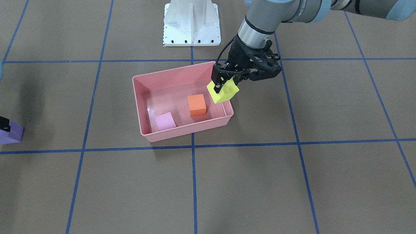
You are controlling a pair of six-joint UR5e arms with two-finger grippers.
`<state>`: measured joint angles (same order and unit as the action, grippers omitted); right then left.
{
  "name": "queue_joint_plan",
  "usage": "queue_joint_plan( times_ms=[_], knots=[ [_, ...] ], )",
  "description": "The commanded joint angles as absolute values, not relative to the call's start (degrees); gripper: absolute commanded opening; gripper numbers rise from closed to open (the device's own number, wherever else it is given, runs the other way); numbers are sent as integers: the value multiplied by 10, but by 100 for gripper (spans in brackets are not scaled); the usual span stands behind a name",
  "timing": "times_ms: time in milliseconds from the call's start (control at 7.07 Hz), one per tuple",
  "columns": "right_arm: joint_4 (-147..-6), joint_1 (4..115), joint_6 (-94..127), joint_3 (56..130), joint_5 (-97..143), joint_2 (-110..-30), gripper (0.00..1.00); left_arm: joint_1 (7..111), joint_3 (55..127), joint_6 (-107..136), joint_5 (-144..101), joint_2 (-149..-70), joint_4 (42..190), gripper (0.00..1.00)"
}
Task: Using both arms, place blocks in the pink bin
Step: 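Lift yellow cube toward bin with left gripper while right reaches purple cube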
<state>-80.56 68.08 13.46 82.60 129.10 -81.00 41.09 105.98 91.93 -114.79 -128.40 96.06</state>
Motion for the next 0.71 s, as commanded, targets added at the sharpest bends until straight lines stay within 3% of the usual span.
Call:
queue_joint_plan(
  times_ms=[0, 566],
  knots=[
    [-805, 661, 135, 824, 1291, -820, 99, 409, 1025, 930, -1148, -1323, 961, 0],
    [-805, 657, 134, 822, 1289, -821, 99, 325, 923, 987, -1063, -1418, 973, 0]
  ],
)
